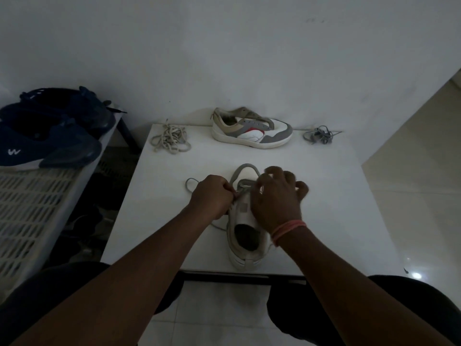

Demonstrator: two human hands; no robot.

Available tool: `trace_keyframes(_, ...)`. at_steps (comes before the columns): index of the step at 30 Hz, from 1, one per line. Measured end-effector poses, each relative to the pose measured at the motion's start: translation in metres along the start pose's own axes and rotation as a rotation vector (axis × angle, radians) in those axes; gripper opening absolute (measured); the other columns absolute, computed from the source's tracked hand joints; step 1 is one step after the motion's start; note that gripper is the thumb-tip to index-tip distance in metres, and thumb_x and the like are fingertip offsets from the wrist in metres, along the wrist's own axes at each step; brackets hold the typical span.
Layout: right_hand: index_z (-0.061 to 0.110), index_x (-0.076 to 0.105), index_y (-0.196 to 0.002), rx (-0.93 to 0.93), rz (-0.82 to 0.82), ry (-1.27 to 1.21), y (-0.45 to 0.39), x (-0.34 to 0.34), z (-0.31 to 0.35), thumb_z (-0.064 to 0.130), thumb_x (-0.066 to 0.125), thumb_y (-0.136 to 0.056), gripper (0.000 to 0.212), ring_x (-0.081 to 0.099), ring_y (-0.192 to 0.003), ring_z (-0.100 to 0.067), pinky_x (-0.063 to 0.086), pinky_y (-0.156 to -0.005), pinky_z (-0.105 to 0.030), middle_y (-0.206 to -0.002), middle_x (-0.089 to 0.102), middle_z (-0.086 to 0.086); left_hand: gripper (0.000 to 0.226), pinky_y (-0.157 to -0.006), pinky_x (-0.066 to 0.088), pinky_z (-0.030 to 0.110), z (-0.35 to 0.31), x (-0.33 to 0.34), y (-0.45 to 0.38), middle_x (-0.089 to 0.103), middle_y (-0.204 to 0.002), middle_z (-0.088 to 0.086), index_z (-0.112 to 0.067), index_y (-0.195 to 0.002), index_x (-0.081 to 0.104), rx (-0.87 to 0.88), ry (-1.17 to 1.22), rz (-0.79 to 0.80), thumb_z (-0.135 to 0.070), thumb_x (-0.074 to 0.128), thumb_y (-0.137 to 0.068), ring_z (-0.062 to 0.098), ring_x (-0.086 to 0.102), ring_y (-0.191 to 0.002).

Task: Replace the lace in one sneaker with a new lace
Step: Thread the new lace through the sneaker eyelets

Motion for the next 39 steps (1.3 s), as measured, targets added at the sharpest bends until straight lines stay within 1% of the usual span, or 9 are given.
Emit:
trace_keyframes(5, 0.018, 0.064, -0.100, 0.428, -0.184, -0.048, -0.014, -0.035, -0.070, 0.033, 0.052, -0.089, 0.023, 0.049, -0.107, -0.034, 0.033, -0.096, -0.052, -0.111, 0.052, -0.007, 0.009, -0.072, 0.063, 0.043, 0.001, 0.001, -0.001, 0.073, -0.074, 0.004, -0.018, -0.074, 0.074, -0.004, 0.016, -0.011, -0.024, 0.079, -0.078, 0.025, 0.073, -0.073)
trace_keyframes(10, 0.035, 0.053, -0.127, 0.006, 0.017, -0.111, 0.004, -0.008, -0.007, 0.038, 0.055, -0.090, 0.036, 0.028, -0.140, -0.031, 0.026, -0.109, -0.056, -0.154, 0.030, -0.003, 0.008, -0.069, 0.064, 0.041, -0.002, 0.001, 0.000, 0.074, -0.073, 0.002, -0.020, -0.079, 0.074, 0.004, -0.014, -0.010, -0.026, 0.078, -0.082, 0.022, 0.073, -0.065)
trace_keyframes(13, 0.031, 0.058, -0.126, -0.145, 0.138, 0.030, 0.016, 0.014, 0.025, 0.034, 0.053, -0.092, 0.035, 0.024, -0.144, -0.031, 0.021, -0.111, -0.057, -0.156, 0.034, -0.002, 0.005, -0.068, 0.064, 0.041, -0.001, 0.001, 0.000, 0.074, -0.075, 0.002, -0.022, -0.080, 0.074, -0.001, -0.010, 0.001, -0.023, 0.077, -0.083, 0.021, 0.073, -0.066)
trace_keyframes(18, 0.018, 0.061, -0.107, 0.093, -0.011, 0.059, -0.012, -0.014, -0.022, 0.026, 0.048, -0.089, 0.023, 0.046, -0.115, -0.030, 0.033, -0.096, -0.051, -0.118, 0.054, -0.005, 0.010, -0.068, 0.064, 0.041, 0.003, 0.002, -0.003, 0.073, -0.070, 0.001, -0.022, -0.073, 0.072, -0.015, 0.011, -0.010, -0.026, 0.079, -0.080, 0.021, 0.073, -0.067)
trace_keyframes(23, 0.035, 0.060, -0.123, -0.108, 0.165, -0.082, 0.003, 0.006, 0.003, 0.040, 0.052, -0.095, 0.030, 0.029, -0.139, -0.029, 0.027, -0.108, -0.050, -0.151, 0.040, -0.001, 0.004, -0.067, 0.064, 0.043, -0.001, 0.003, -0.002, 0.073, -0.073, 0.001, -0.022, -0.079, 0.074, 0.004, -0.003, 0.009, -0.022, 0.077, -0.081, 0.021, 0.073, -0.065)
trace_keyframes(26, 0.032, 0.064, -0.121, -0.140, 0.163, -0.035, 0.008, 0.015, 0.014, 0.033, 0.054, -0.095, 0.028, 0.029, -0.140, -0.027, 0.025, -0.110, -0.051, -0.151, 0.041, 0.000, 0.007, -0.068, 0.064, 0.044, -0.002, 0.002, -0.001, 0.074, -0.075, 0.004, -0.021, -0.078, 0.074, 0.002, 0.017, 0.009, -0.023, 0.079, -0.081, 0.024, 0.074, -0.069)
trace_keyframes(31, 0.025, 0.064, -0.090, 0.317, -0.228, -0.296, -0.013, -0.029, -0.047, 0.037, 0.054, -0.090, 0.015, 0.052, -0.106, -0.029, 0.031, -0.088, -0.044, -0.111, 0.056, -0.002, 0.015, -0.068, 0.063, 0.042, 0.000, 0.002, -0.001, 0.073, -0.070, 0.003, -0.020, -0.072, 0.072, -0.003, 0.019, -0.012, -0.029, 0.080, -0.081, 0.024, 0.073, -0.065)
trace_keyframes(35, 0.027, 0.062, -0.095, 0.552, -0.207, -0.333, -0.014, -0.034, -0.089, 0.037, 0.055, -0.088, 0.015, 0.051, -0.111, -0.032, 0.031, -0.094, -0.047, -0.114, 0.054, -0.002, 0.009, -0.073, 0.062, 0.043, -0.001, 0.002, -0.001, 0.073, -0.073, 0.004, -0.017, -0.076, 0.073, -0.001, -0.002, -0.012, -0.024, 0.076, -0.082, 0.025, 0.072, -0.070)
trace_keyframes(39, 0.032, 0.052, -0.131, 0.214, -0.096, -0.271, -0.008, -0.023, -0.051, 0.032, 0.060, -0.086, 0.046, 0.038, -0.130, -0.032, 0.032, -0.103, -0.053, -0.145, 0.041, -0.005, 0.010, -0.071, 0.063, 0.042, -0.004, 0.002, -0.001, 0.073, -0.069, 0.003, -0.018, -0.075, 0.073, 0.006, -0.011, -0.014, -0.024, 0.077, -0.081, 0.024, 0.072, -0.067)
Point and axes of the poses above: each hand's wrist, its own y-axis away from the middle knuckle, its own x-axis out of the palm, z = x × y, the point moved 7 cm from there along -y, towards the middle knuckle
